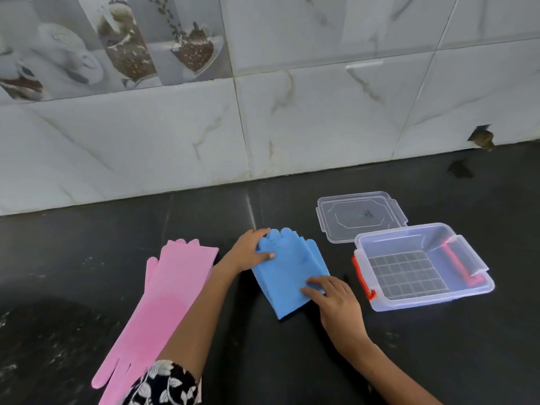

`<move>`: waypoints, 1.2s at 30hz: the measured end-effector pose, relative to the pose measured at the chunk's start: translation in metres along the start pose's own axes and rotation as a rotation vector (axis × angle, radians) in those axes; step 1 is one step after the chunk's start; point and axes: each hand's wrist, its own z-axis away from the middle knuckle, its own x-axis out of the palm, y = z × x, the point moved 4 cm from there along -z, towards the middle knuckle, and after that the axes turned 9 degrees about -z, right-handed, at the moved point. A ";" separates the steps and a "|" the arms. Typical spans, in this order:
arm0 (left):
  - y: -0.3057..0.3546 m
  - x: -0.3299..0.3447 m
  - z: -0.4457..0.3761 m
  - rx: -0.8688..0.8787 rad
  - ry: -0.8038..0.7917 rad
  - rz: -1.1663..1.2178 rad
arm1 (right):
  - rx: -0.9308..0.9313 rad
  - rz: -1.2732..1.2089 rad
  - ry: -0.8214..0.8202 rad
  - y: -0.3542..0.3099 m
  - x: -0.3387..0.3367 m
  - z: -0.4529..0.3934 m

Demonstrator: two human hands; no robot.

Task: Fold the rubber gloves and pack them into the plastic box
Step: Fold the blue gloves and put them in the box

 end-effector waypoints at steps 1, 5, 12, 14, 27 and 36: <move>-0.001 0.002 0.008 -0.046 0.025 0.026 | 0.044 -0.015 0.019 0.004 -0.002 0.001; 0.001 0.021 0.056 -0.290 0.149 0.138 | 0.183 -0.069 0.050 0.014 -0.006 -0.002; 0.017 0.056 0.122 -0.477 0.101 0.364 | 0.430 -0.146 0.028 0.020 0.005 -0.004; 0.014 0.054 0.125 -0.463 0.128 0.346 | 0.500 -0.198 0.037 0.019 0.005 -0.001; -0.015 0.053 0.124 -0.193 0.250 0.584 | 0.540 -0.262 -0.088 0.017 -0.002 -0.009; -0.017 0.054 0.125 -0.270 0.289 0.746 | 0.569 -0.337 -0.064 0.016 -0.005 -0.009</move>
